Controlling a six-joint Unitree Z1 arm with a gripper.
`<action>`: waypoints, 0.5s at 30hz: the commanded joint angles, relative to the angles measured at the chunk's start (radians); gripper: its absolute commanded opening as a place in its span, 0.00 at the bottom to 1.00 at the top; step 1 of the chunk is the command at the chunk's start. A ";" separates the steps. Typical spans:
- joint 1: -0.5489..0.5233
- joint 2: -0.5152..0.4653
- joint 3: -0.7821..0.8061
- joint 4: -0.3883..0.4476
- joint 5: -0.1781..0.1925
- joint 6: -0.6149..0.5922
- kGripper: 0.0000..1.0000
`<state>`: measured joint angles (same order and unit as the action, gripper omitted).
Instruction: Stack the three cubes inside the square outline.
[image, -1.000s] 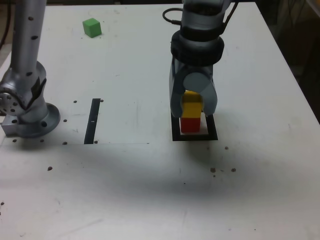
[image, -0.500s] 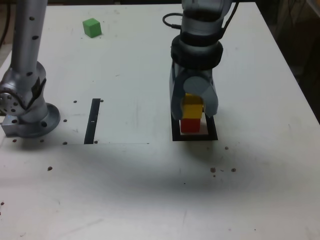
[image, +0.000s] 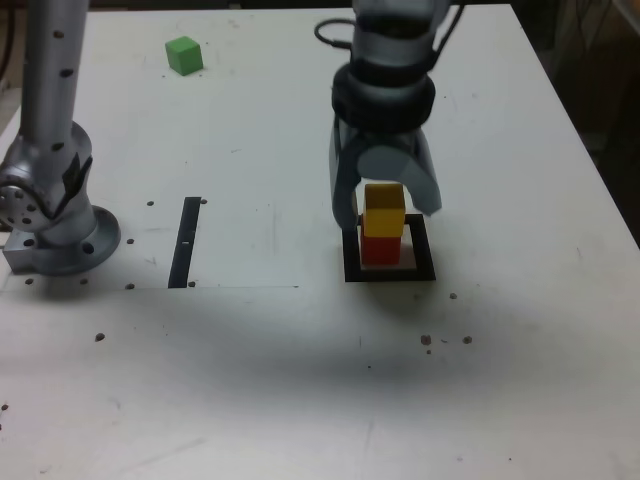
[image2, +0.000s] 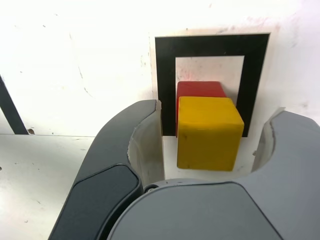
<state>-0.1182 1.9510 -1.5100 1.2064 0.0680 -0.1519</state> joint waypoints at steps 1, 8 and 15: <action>0.011 -0.032 0.003 0.008 0.015 -0.008 0.99; 0.079 -0.097 0.006 0.056 0.043 -0.020 0.99; 0.184 -0.156 0.030 0.114 0.072 -0.009 0.99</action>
<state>0.0543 1.8099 -1.4834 1.3156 0.1372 -0.1654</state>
